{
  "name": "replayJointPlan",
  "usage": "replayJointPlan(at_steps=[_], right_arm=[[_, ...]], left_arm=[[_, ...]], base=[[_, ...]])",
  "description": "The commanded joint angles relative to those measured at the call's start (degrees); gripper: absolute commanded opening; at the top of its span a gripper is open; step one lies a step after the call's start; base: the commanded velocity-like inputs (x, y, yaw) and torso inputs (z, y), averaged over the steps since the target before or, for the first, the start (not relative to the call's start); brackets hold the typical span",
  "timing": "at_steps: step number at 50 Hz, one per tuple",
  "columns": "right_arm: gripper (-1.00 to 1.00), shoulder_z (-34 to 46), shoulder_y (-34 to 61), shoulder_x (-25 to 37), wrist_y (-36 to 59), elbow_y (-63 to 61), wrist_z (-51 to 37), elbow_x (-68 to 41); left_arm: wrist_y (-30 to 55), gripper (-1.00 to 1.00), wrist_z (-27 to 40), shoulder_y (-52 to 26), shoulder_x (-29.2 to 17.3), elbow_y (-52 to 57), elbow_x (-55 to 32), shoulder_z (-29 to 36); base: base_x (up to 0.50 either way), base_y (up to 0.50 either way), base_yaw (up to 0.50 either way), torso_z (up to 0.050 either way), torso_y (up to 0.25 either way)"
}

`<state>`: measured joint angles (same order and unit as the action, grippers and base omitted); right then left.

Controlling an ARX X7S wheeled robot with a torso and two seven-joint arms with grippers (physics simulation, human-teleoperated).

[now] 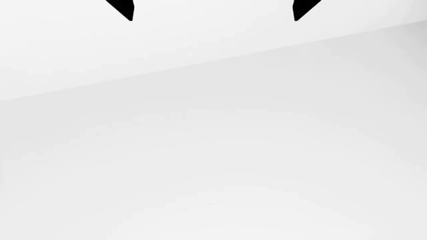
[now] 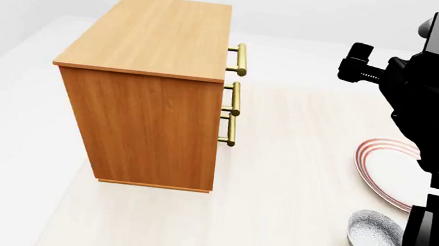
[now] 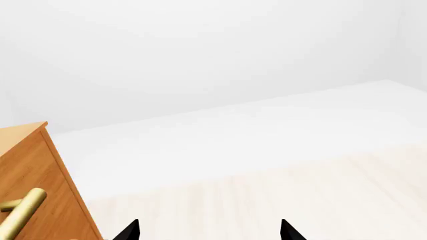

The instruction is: Open the top drawer of the cabinet and put the bowl in it.

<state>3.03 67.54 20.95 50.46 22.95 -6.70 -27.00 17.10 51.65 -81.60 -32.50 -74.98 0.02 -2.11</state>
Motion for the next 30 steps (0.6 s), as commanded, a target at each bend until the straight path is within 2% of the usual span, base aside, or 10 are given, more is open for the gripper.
replayJointPlan(at_steps=[1,27,30], right_arm=[[1.00,0.0,0.2,0.1,0.4,0.1,-0.2,-0.2],[1.00,-0.7,0.6,0.2,1.2,0.7,-1.4,-0.6],[1.00,-4.2,1.3,-0.8,2.1,2.2,-3.7,-2.2]], left_arm=[[0.3,1.00,-0.1,-0.4,0.0,0.0,0.0,0.1],[0.5,1.00,-0.4,-0.7,-0.1,0.0,-0.1,0.0],[0.5,1.00,-0.4,-0.7,-0.1,0.0,0.0,0.0]], base=[[0.50,0.00,0.00,0.000,0.000],[0.50,0.00,0.00,0.000,0.001],[0.33,0.00,0.00,0.000,0.000]])
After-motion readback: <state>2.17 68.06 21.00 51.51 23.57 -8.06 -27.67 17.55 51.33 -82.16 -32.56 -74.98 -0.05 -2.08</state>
